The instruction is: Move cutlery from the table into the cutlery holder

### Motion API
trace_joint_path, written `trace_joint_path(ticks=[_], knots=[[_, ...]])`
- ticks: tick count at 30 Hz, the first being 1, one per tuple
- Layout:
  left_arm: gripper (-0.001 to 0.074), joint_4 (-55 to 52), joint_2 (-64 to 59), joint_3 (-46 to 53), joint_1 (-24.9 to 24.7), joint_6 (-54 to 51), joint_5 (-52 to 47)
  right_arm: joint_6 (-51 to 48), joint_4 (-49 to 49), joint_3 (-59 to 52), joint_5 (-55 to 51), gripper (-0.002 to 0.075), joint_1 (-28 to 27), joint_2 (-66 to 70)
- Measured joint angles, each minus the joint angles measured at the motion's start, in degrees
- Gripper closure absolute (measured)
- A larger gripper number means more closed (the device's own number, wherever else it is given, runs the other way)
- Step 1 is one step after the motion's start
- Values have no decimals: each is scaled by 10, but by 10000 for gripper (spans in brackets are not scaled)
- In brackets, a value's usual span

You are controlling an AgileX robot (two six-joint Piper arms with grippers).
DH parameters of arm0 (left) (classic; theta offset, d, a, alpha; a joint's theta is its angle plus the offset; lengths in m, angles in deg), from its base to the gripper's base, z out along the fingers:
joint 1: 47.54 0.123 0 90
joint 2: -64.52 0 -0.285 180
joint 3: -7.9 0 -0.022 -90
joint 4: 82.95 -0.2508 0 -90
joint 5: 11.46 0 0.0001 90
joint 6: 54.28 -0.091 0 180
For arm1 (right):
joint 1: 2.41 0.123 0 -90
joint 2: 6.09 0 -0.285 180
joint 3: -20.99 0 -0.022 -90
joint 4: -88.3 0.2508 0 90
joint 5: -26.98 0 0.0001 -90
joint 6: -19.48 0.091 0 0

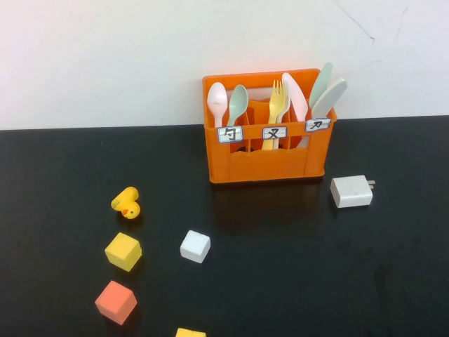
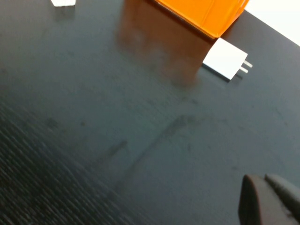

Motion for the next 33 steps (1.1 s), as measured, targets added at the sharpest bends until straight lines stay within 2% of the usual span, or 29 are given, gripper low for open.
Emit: trace_joint_path(ticks=[5,19,33], knots=[[736,22,3,61,21,-3,1,0,0,-1,0,728,0,0],[736,38,4,67,34,-59,32,0,1,-1,-1,728,0,0],[736,47,4,67,35,-27,33,0,1,-1,-1,728,0,0]])
